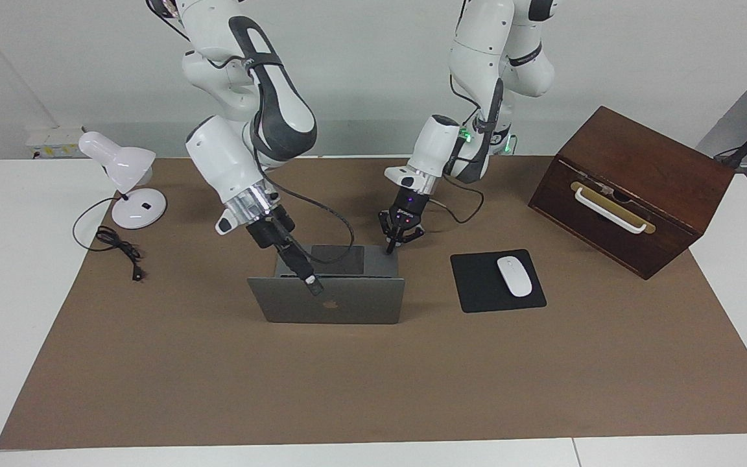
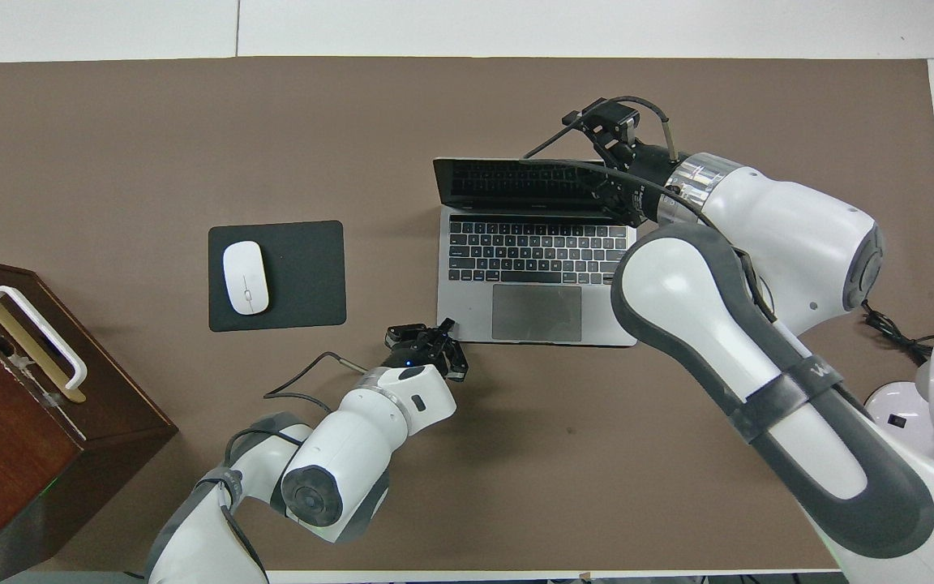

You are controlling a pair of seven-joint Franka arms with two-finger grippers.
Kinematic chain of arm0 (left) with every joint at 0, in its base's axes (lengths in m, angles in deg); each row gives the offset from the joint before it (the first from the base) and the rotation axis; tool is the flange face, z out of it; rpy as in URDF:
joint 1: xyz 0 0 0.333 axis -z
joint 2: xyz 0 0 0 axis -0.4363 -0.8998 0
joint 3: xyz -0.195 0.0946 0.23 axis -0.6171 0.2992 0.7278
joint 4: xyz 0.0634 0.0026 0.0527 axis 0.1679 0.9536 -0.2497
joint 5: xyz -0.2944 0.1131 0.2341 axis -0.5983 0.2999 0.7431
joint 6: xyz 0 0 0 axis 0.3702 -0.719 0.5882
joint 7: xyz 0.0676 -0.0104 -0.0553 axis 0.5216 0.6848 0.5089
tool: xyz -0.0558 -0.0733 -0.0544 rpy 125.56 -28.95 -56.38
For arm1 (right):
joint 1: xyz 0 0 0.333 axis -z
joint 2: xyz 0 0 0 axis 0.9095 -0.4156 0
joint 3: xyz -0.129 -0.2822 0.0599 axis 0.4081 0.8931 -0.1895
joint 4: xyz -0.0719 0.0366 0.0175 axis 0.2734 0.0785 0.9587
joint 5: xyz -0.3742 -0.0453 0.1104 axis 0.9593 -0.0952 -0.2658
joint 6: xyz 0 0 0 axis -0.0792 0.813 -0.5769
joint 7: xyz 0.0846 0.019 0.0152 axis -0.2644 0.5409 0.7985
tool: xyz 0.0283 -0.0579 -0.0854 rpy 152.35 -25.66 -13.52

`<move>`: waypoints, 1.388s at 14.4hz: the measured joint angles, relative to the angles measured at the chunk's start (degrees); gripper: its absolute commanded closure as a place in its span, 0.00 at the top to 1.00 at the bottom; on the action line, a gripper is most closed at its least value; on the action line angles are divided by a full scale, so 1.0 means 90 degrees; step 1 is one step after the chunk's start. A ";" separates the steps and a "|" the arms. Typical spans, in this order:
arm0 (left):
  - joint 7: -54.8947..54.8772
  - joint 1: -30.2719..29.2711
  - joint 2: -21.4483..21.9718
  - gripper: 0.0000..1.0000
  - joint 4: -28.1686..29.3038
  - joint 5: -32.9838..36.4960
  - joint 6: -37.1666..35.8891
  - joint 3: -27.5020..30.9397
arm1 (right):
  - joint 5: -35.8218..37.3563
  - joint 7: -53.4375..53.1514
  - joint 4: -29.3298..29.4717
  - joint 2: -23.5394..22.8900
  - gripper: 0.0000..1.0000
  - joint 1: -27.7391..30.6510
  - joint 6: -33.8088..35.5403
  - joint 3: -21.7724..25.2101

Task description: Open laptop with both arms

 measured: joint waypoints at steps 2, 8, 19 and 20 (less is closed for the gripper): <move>0.0000 0.0000 0.0000 0.00 0.0000 0.0000 0.0000 0.0000 | 0.0173 0.0000 0.0137 -0.0066 0.94 0.0135 0.0146 0.0003; -0.0001 0.0000 0.0000 0.00 0.0000 0.0000 0.0000 0.0000 | 0.0251 0.0000 0.0215 -0.0146 1.00 0.0148 0.0279 -0.0019; -0.0001 0.0000 0.0000 0.00 0.0000 0.0000 0.0000 0.0000 | 0.2500 -0.0002 0.0230 0.0745 1.00 0.0503 0.3241 0.0042; -0.0001 0.0000 0.0000 0.00 0.0000 0.0000 0.0000 0.0000 | 0.2869 0.0003 0.0233 0.0862 1.00 0.0517 0.3583 0.0048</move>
